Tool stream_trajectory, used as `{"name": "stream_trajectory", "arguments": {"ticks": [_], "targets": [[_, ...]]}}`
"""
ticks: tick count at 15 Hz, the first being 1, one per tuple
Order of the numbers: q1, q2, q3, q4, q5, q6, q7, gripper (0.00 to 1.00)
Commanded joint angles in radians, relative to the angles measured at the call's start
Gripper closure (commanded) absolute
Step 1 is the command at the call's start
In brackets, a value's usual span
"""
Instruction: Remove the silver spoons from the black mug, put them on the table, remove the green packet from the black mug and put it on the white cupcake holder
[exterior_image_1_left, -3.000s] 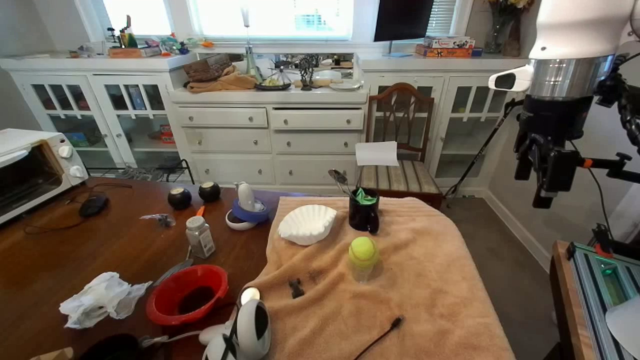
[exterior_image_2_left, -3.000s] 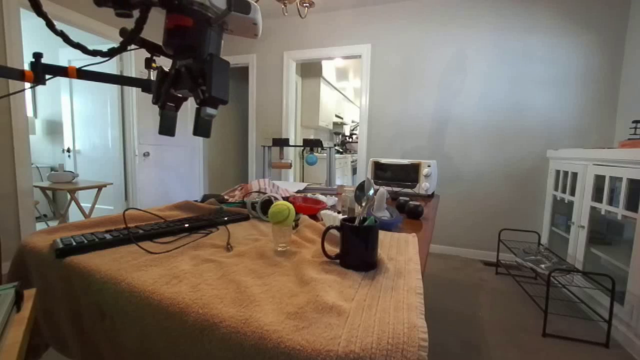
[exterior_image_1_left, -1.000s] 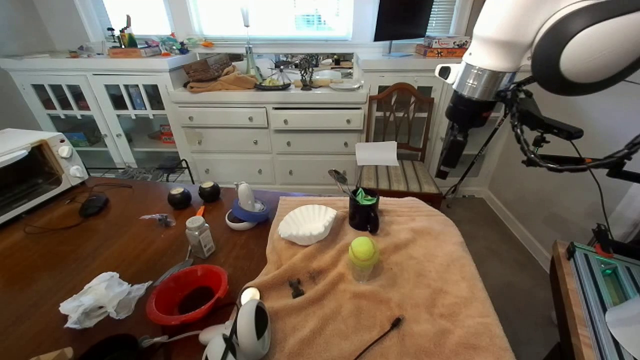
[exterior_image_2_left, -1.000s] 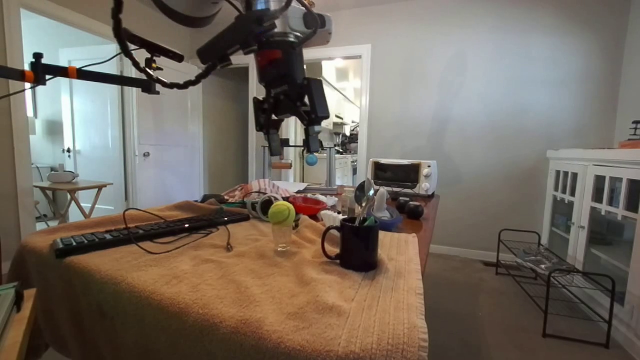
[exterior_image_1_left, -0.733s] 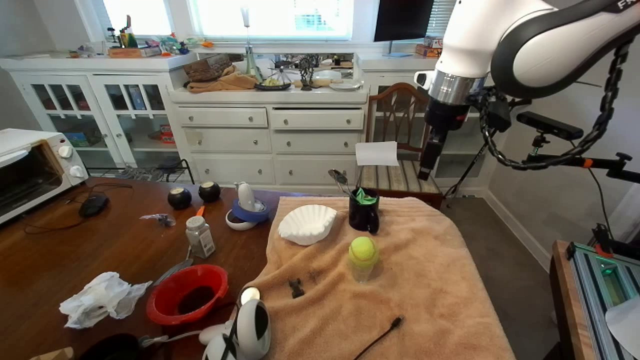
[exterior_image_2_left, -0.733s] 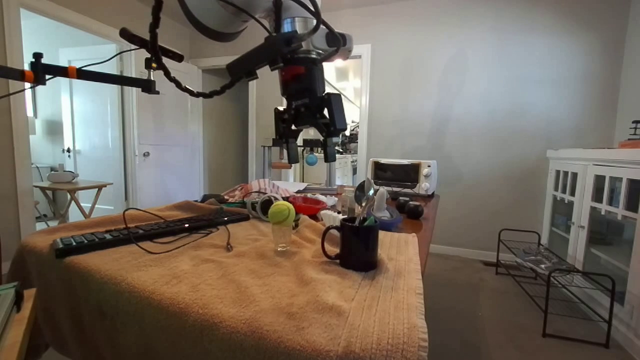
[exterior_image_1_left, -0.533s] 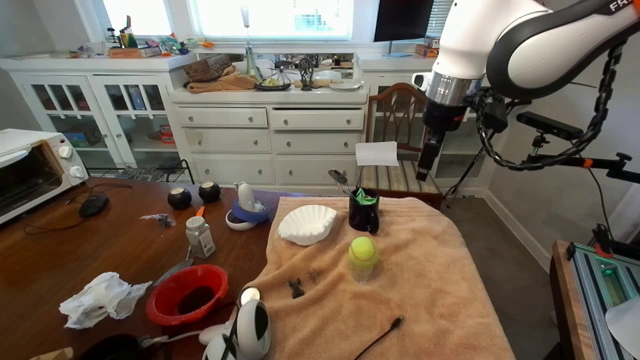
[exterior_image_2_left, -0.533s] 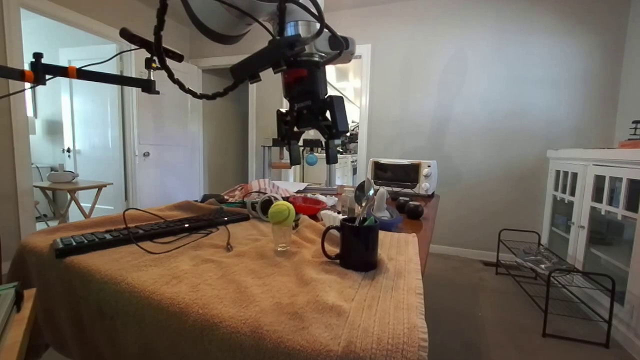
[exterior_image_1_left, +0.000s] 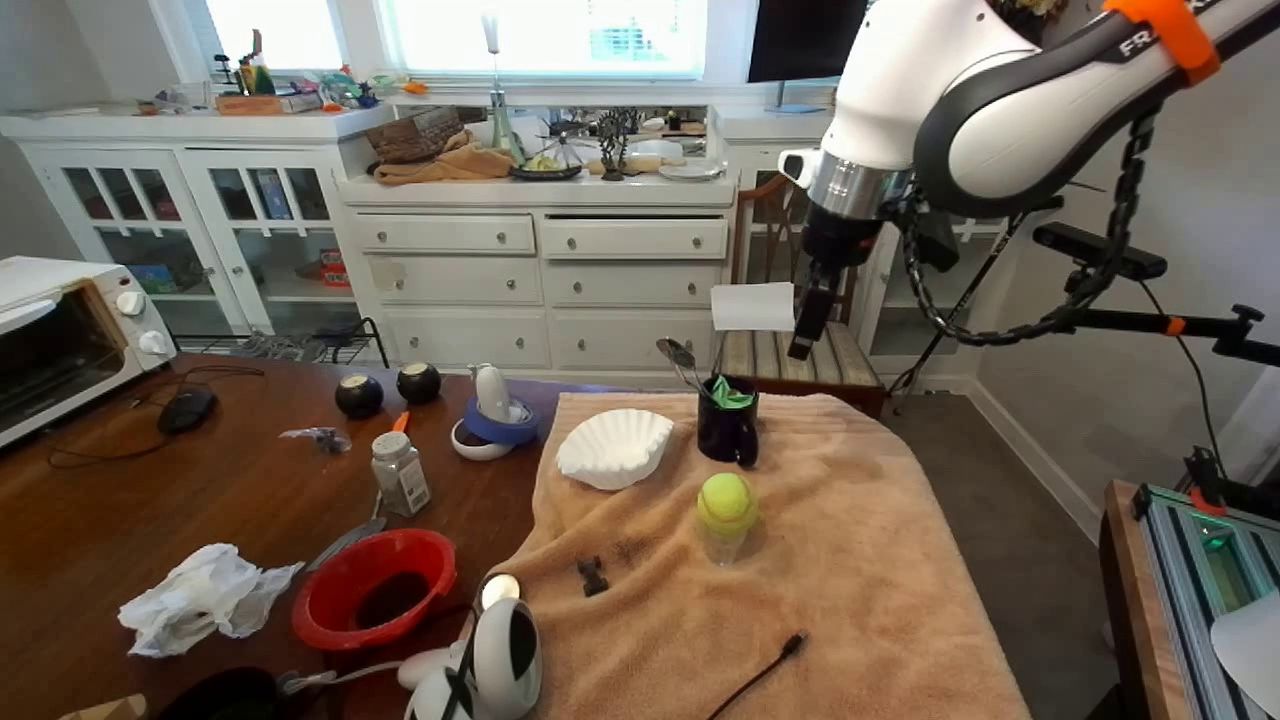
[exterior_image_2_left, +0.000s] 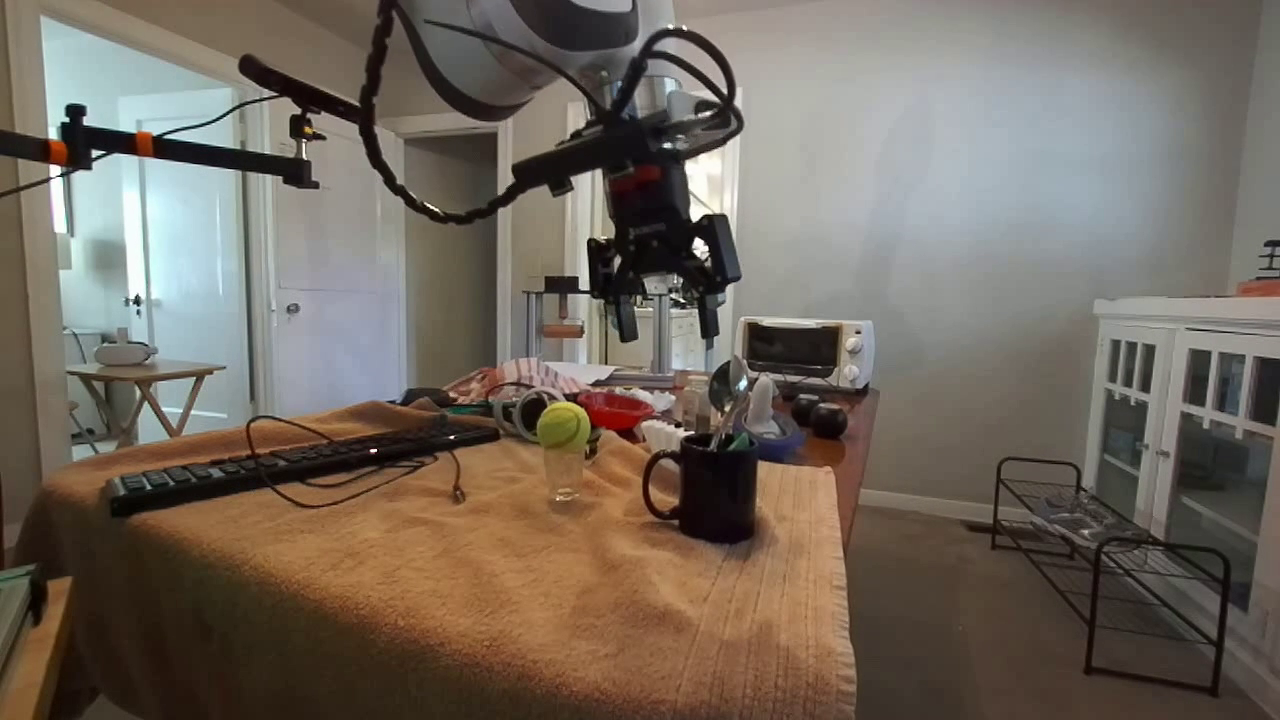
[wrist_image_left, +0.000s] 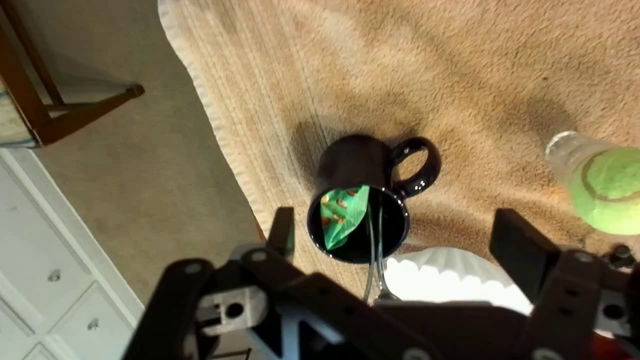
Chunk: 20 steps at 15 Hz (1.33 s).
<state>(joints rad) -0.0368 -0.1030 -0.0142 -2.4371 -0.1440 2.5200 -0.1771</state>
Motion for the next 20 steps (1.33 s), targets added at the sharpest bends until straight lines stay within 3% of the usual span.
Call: {"name": "stream_trajectory", "arguments": {"ticks": [1,11,12,15,16,18,20], "targets": [[0.019,0.168,-0.002,0.135,0.025,0.063,-0.098,0.00],[-0.003,0.346,0.051,0.259,0.116,0.076,-0.187,0.00],[-0.028,0.357,0.081,0.263,0.194,0.080,-0.283,0.00],[-0.064,0.353,0.128,0.276,0.320,0.018,-0.408,0.00],[-0.031,0.344,0.092,0.255,0.237,0.055,-0.313,0.00],[-0.045,0.345,0.110,0.261,0.282,0.046,-0.365,0.00],[-0.016,0.334,0.072,0.242,0.187,0.077,-0.271,0.00]]}}
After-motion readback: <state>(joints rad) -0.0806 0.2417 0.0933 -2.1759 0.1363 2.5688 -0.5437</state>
